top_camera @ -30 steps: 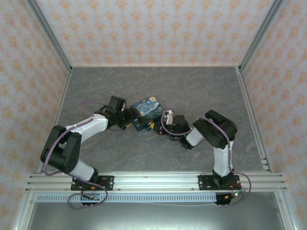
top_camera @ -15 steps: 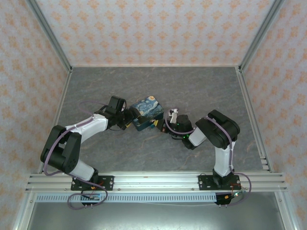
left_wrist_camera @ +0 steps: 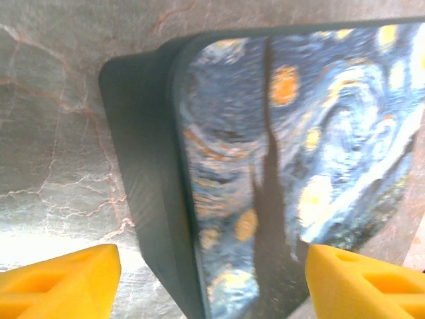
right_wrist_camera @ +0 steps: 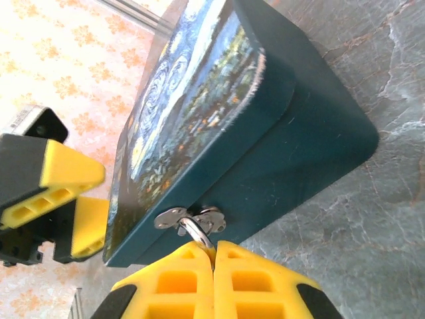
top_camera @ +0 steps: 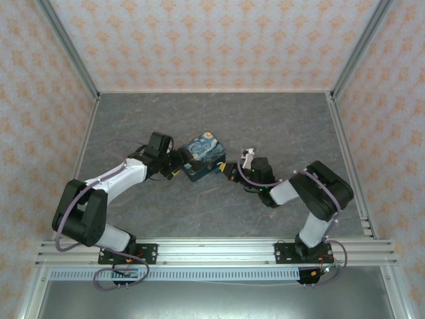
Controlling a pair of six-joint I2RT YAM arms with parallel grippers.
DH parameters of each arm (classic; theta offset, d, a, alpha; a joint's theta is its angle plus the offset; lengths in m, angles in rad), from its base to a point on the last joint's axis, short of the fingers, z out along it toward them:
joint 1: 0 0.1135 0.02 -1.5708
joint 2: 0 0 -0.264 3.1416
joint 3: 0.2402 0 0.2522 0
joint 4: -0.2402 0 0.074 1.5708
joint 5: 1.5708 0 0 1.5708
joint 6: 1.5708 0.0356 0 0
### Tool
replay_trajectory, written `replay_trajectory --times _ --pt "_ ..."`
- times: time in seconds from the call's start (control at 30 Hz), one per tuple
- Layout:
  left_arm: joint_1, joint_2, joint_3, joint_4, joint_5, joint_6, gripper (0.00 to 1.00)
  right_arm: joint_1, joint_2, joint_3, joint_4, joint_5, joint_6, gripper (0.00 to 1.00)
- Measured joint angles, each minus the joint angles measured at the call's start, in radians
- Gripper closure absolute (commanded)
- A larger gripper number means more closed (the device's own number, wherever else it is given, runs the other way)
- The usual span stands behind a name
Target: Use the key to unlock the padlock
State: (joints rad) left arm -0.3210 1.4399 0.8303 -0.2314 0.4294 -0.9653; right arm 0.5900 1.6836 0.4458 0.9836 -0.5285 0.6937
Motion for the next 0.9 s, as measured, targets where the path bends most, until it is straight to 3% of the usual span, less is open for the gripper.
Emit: replay_trajectory --times 0.2,0.43,0.73,0.9 --pt "0.000 -0.151 0.024 -0.023 -0.095 0.033 0.20 0.000 -0.301 0.025 -0.387 0.011 -0.127 1.00" --pt "0.000 -0.346 0.026 -0.056 -0.240 0.107 0.15 0.000 -0.579 0.175 -0.921 0.025 -0.294 1.00" --pt "0.000 -0.589 0.026 -0.077 -0.360 0.237 0.07 0.000 -0.620 0.378 -1.452 0.039 -0.401 1.00" --pt "0.000 -0.669 0.026 -0.093 -0.367 0.328 0.06 0.000 -0.577 0.390 -1.624 0.043 -0.399 1.00"
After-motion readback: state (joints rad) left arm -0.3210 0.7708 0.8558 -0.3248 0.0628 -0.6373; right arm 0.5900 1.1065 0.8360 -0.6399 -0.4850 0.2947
